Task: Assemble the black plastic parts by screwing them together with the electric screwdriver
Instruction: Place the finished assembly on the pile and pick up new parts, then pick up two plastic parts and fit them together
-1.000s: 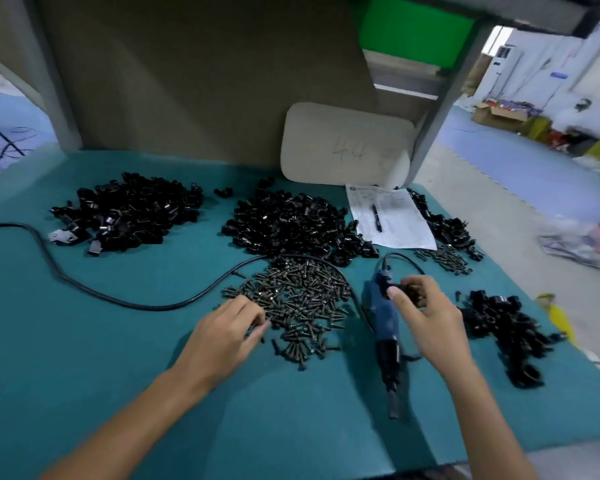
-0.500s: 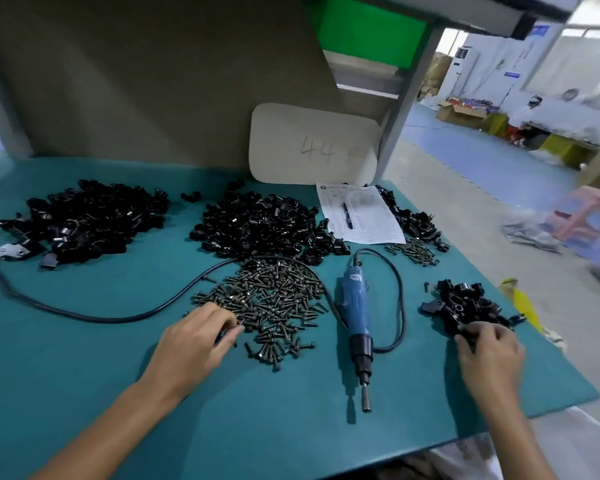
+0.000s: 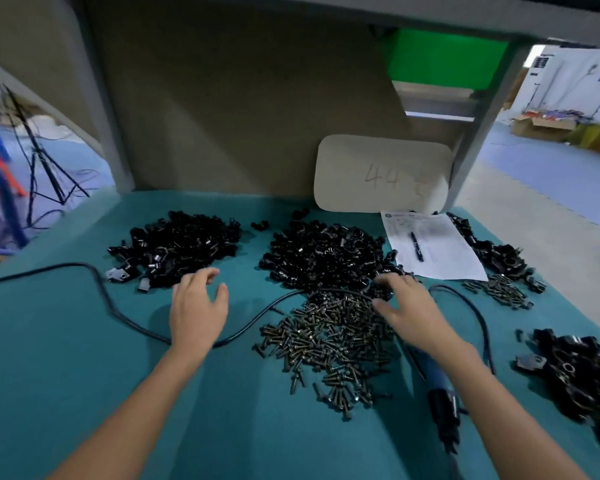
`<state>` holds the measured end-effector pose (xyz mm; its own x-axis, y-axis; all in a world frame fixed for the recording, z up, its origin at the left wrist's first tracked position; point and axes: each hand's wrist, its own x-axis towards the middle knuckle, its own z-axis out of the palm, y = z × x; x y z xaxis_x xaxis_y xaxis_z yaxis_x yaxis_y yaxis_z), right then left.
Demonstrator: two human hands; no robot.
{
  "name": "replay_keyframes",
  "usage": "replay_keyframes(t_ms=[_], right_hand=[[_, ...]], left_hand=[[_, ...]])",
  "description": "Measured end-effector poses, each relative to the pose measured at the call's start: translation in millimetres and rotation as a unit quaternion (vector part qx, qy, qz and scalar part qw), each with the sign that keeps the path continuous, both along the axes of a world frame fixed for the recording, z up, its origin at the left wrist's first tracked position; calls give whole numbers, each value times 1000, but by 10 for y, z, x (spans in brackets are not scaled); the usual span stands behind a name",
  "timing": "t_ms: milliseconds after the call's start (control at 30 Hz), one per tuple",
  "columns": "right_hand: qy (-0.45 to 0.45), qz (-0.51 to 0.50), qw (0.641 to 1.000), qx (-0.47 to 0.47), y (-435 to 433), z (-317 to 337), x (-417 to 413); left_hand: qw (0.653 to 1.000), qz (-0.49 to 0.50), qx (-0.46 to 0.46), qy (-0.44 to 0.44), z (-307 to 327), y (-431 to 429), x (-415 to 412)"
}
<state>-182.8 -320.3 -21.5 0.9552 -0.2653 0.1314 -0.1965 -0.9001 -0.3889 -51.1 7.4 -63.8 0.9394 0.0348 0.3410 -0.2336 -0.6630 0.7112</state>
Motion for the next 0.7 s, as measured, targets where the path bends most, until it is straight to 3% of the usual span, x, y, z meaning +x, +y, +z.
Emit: replay_keyframes(t_ms=[100,267,367,500,700], right_hand=[[36,52,998,-23,170,-52,591],[110,56,990,-72,189,-227,1093],[82,24,990,-110,153,-349,1142],[61,12,994,-95,61,-368,1097],[9,12,996,-86,69,-378,1021]], left_hand=[[996,51,65,18,80,134,265],[982,59,181,15,100,277,591],[972,47,217,75,42,265,771],[953,46,243,174,-41,286,1030],[962,16,256,94,-177,228,1047]])
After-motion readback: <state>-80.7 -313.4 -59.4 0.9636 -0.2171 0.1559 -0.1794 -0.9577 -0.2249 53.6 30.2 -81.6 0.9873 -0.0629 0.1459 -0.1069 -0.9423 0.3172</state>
